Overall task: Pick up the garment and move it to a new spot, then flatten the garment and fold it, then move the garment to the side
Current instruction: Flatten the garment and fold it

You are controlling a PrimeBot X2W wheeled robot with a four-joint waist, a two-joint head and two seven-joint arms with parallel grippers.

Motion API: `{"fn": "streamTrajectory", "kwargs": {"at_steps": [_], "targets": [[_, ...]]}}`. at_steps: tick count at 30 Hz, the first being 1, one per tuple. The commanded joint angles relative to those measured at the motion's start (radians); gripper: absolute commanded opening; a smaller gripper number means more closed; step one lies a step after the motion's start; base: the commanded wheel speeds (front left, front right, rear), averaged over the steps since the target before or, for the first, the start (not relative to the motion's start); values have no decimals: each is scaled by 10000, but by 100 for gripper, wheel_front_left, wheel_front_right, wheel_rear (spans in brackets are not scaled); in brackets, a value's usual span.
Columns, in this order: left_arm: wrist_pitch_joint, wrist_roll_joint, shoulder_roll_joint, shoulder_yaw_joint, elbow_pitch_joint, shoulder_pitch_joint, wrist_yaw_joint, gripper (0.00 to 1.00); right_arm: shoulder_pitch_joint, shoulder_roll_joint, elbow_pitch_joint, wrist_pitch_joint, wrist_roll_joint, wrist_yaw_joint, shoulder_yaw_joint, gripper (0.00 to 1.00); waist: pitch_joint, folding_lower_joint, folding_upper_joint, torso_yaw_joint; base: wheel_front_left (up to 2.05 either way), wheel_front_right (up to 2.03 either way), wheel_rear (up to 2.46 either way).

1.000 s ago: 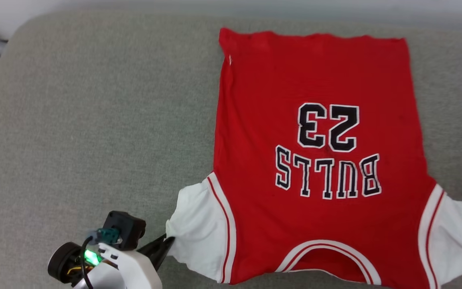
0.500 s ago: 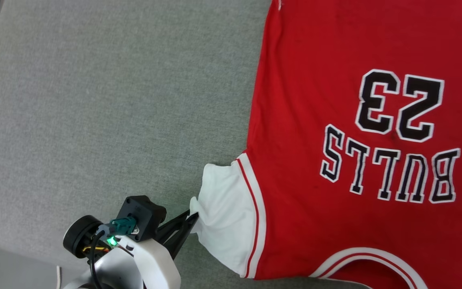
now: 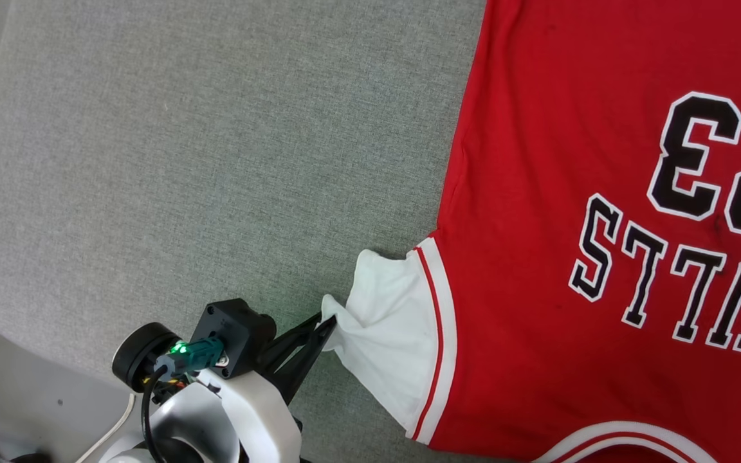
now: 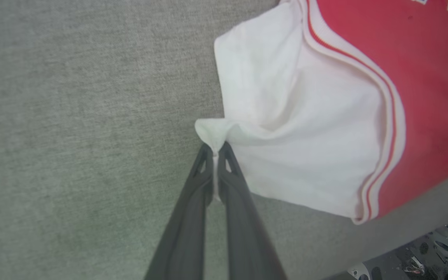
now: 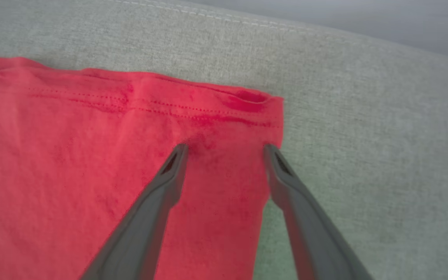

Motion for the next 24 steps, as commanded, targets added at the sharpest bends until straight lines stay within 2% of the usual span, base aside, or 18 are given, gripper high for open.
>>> {"fn": "streamTrajectory", "kwargs": {"at_steps": [1, 9, 10, 11, 12, 24], "targets": [[-64, 77, -50, 1, -6, -182, 6, 0, -167, -10, 135, 9, -114, -8, 45, 100, 81, -1, 0, 52, 0, 0, 0], [-148, 77, -125, -37, 114, -312, 31, 0, 304, 249, 567, 289, -108, -6, 518, 100, 274, -1, 0, 102, 0, 0, 0], [-157, 86, -124, -41, 129, -333, 36, 0, 372, 261, 587, 335, -39, -6, 618, 81, 291, -1, 0, 102, 0, 0, 0], [-163, 83, -132, -50, 143, -354, 42, 0, 417, 258, 582, 380, 32, -5, 721, 25, 309, -1, 0, 102, 0, 0, 0], [-160, 91, -150, -61, 153, -370, 46, 0, 457, 248, 574, 381, 100, -5, 789, 0, 322, -1, 0, 104, 0, 0, 0], [-300, 103, -243, -96, 412, -481, 69, 0, 853, -443, 716, -50, 291, -11, 917, 0, -156, -1, 0, -31, 0, 0, 0]]}}
